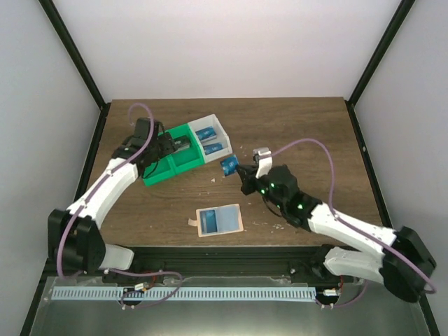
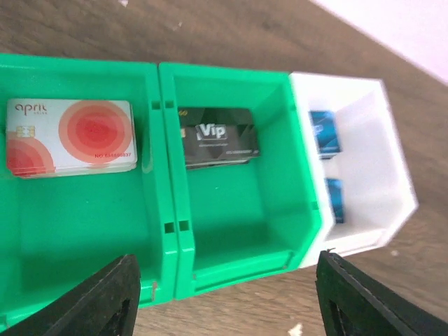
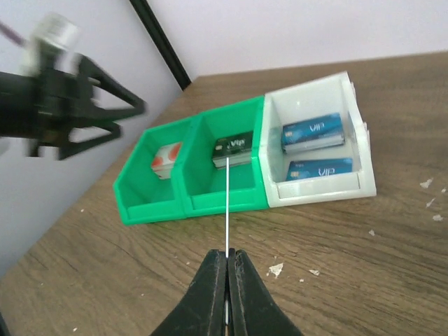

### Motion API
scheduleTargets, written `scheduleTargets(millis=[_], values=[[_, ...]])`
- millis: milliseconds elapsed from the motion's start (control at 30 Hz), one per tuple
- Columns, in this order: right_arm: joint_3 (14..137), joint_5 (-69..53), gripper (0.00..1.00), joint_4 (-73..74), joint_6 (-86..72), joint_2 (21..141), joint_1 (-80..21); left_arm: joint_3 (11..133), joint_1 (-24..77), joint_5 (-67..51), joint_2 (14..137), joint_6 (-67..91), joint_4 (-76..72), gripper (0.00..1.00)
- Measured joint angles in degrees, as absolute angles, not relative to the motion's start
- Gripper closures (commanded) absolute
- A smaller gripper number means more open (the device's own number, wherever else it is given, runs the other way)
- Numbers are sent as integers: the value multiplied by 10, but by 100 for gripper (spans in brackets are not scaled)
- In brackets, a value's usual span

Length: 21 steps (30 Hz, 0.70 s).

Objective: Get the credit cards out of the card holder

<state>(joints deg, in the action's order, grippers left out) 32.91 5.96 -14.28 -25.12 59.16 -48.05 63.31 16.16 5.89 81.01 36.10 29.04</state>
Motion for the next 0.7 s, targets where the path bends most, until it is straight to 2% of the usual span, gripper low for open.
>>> scheduleTargets(millis=[67, 100, 300, 700], values=[[349, 31, 100, -152, -264, 641, -453, 627, 162, 57, 775, 349, 292, 1], [362, 15, 100, -157, -270, 667, -439, 621, 162, 53, 756, 340, 294, 0], [467, -41, 99, -182, -297, 811, -374, 562, 162, 14, 641, 303, 312, 0], [676, -50, 99, -171, -291, 1031, -358, 450, 162, -52, 460, 250, 318, 0]])
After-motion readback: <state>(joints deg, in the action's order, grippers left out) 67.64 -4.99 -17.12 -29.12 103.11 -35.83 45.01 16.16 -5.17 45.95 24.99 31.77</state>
